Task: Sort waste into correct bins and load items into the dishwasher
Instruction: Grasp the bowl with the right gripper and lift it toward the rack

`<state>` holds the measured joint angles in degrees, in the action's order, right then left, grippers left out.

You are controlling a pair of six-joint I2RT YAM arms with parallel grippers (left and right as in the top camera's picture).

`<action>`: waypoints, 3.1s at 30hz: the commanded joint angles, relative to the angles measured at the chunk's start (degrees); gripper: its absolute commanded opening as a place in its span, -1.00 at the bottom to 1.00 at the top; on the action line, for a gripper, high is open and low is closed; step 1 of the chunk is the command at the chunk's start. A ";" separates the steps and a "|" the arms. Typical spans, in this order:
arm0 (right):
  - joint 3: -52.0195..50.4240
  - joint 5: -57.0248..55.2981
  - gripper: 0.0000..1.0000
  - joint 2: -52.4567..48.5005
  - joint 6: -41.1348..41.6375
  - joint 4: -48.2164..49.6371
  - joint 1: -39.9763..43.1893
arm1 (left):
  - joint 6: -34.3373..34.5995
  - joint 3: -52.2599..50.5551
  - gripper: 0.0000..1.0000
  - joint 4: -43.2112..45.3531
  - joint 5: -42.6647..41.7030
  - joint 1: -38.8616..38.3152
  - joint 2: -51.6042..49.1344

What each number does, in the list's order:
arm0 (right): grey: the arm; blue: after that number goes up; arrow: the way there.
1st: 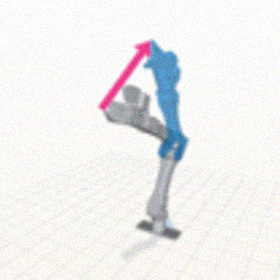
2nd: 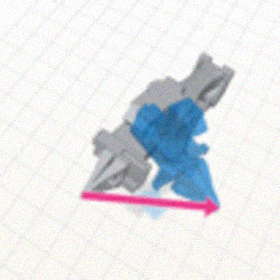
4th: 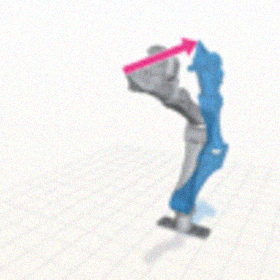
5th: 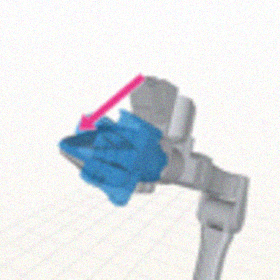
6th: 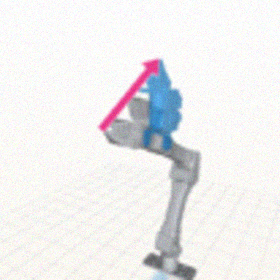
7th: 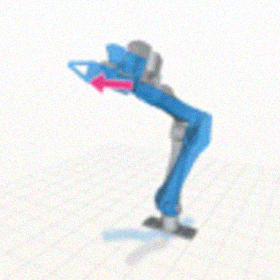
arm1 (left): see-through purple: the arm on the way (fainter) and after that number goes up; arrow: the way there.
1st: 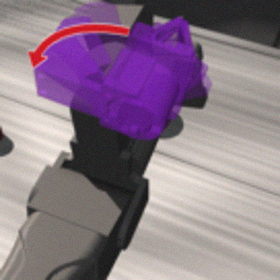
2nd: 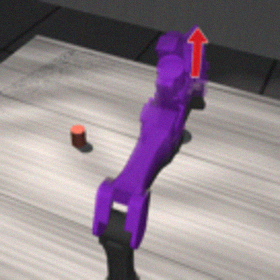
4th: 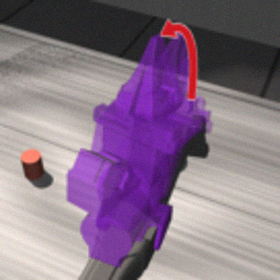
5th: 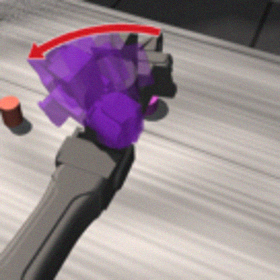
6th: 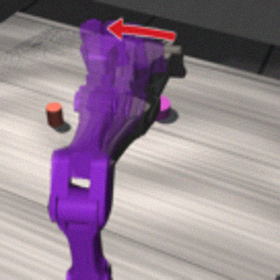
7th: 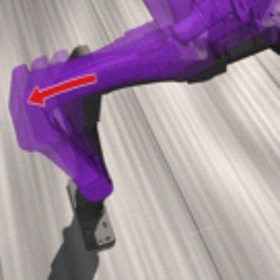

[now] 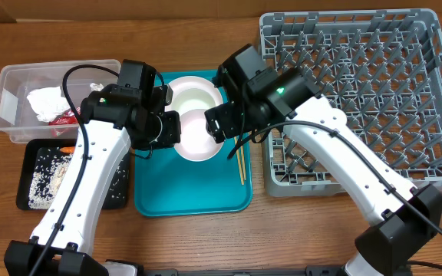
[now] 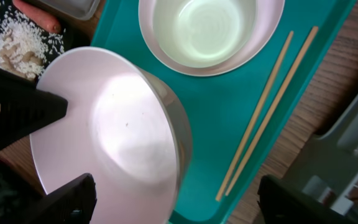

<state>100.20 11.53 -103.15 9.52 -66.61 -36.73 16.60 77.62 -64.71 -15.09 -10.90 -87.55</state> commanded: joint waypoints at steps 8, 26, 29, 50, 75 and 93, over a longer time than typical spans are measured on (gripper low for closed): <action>-3.52 -1.86 0.30 0.15 1.25 5.03 -0.46 | 0.35 1.31 -0.89 0.26 -1.49 -0.44 -0.04; -3.52 -1.88 -0.17 0.15 1.22 4.55 -0.46 | 0.33 1.29 -0.92 2.95 -4.46 -0.44 -0.04; -3.52 -1.88 -0.38 0.15 1.22 4.50 -0.46 | 0.33 1.31 -0.92 3.02 -4.46 -0.44 -0.04; -3.50 -1.84 -0.92 0.15 1.18 4.39 -0.44 | 0.31 1.29 -0.04 5.46 -4.04 -0.44 -0.04; -3.50 -19.91 -0.92 0.15 1.64 17.68 7.96 | -1.36 5.57 1.00 13.35 -11.93 -0.37 -0.02; -3.52 -43.69 -0.92 -0.37 -4.00 39.47 14.05 | -1.38 5.53 1.00 13.33 -11.32 -0.37 -0.04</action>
<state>96.33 -25.47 -103.79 8.58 -29.04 -23.68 16.10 81.93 -51.42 -25.32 -11.27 -87.55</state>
